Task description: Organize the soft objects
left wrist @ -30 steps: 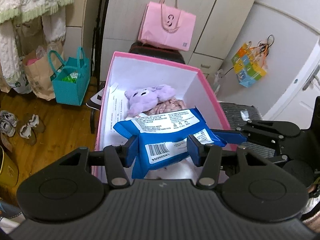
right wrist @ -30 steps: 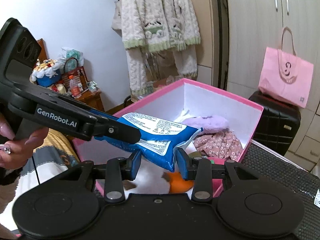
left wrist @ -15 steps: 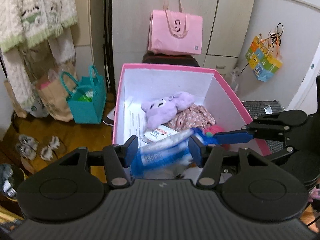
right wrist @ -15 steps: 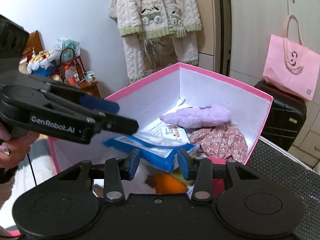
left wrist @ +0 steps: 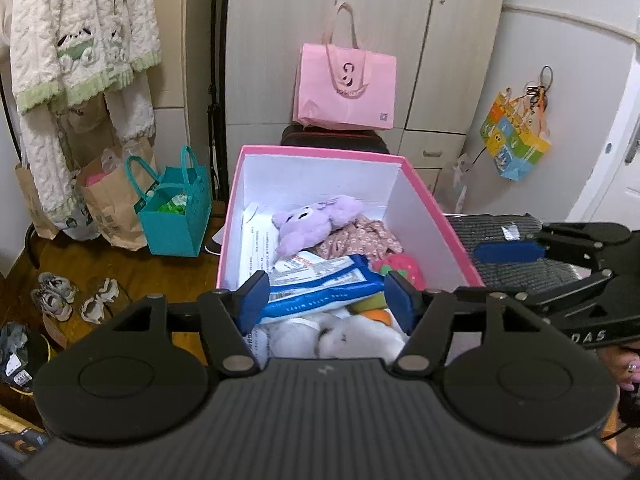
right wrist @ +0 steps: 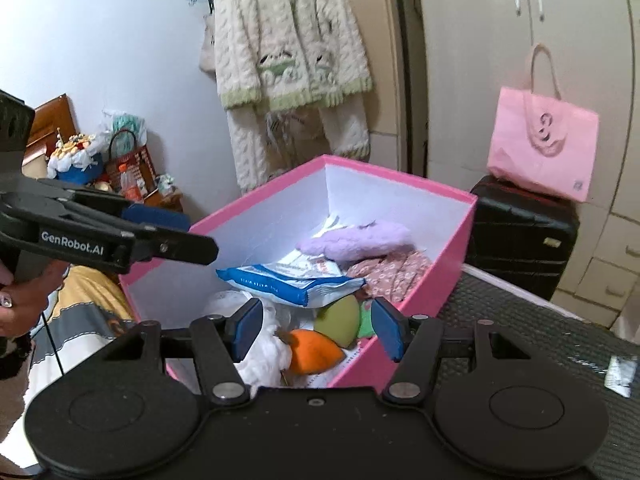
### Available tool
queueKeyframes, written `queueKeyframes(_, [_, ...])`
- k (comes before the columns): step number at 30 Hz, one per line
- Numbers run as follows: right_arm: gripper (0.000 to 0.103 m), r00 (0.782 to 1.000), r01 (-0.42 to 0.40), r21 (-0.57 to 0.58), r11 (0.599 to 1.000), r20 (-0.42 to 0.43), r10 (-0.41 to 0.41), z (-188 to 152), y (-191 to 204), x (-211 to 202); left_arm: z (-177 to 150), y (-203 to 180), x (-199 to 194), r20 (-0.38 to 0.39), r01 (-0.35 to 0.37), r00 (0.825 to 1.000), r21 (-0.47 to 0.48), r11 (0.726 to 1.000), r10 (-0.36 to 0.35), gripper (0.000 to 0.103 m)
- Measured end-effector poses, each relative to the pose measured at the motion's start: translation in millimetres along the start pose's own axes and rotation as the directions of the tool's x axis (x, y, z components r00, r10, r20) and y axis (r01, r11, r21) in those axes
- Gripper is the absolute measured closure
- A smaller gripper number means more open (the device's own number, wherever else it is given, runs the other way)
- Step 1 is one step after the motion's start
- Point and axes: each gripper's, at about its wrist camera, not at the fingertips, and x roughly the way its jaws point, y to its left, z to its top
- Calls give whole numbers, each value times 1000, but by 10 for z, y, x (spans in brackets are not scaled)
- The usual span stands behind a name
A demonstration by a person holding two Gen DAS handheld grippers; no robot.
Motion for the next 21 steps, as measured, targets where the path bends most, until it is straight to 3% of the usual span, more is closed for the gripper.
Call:
queueKeyframes(9, [29,996,70,-26,997,53,-68,-108,117,-505,-122,-290,-414,42,5,999,33,999,-6,38])
queueKeyframes(13, [23,992,107,-23,994,69,-105,-166,142,-726,-170,-434,-589,70,20,997,49,999,-23,28])
queueKeyframes(17, [3,985,169,-42,985,32,-168,-234,136,-805,-228,-584,-720,91,32,995,69,997,-38,18])
queueKeyframes(19, [2,970,244,-55,968,-4,-244,-267,127,-791,-254,-641,-759,94,38,995,76,996,-45,14])
queueKeyframes(21, [2,935,345,-71,936,-60,-349,-271,148,-752,-274,-698,-775,83,42,995,86,995,-49,10])
